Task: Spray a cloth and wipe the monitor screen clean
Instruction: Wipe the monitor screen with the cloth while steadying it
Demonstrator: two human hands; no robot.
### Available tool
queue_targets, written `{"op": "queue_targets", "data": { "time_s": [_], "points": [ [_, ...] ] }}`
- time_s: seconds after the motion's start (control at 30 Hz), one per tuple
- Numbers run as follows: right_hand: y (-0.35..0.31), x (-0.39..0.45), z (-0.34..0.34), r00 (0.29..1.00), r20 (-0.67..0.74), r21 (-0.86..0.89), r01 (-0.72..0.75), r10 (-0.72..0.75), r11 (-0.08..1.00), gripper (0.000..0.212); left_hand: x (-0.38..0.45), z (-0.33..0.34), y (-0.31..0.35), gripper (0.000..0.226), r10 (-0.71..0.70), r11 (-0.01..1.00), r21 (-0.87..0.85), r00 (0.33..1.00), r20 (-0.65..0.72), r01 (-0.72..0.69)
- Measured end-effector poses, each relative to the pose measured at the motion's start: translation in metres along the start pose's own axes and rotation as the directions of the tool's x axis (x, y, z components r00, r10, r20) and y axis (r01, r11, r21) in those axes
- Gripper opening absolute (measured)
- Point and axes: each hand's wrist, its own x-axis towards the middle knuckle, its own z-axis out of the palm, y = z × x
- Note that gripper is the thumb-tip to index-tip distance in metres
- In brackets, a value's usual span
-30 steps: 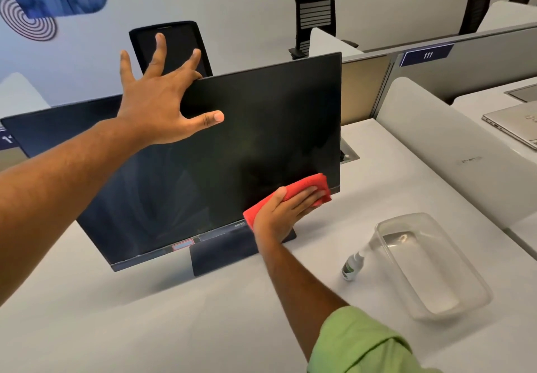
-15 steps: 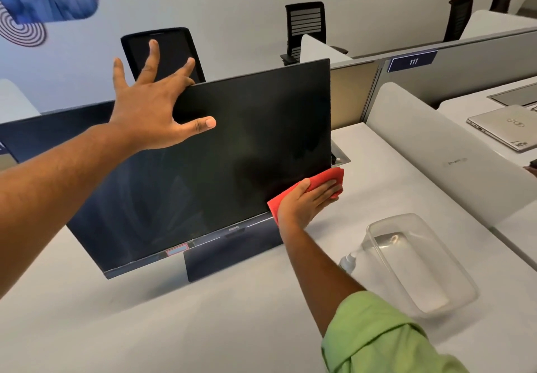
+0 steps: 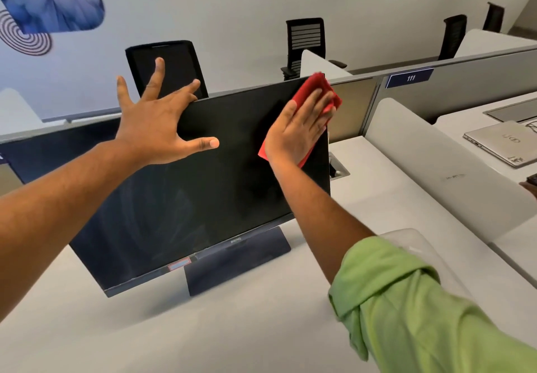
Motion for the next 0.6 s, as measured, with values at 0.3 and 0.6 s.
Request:
{"op": "queue_targets", "data": {
  "time_s": [0.3,0.6],
  "points": [
    [-0.003,0.038,-0.003,0.932,-0.004,-0.167,0.356,-0.362,0.919,0.064,0.003,0.000,0.002,0.122,0.009,1.000,0.009,1.000,0.014,-0.009],
    [0.089,-0.037,0.002,0.997,-0.055,-0.104,-0.061,0.056,0.993,0.068,0.006,0.003,0.002,0.122,0.014,1.000,0.009,1.000,0.014,-0.014]
  ]
}}
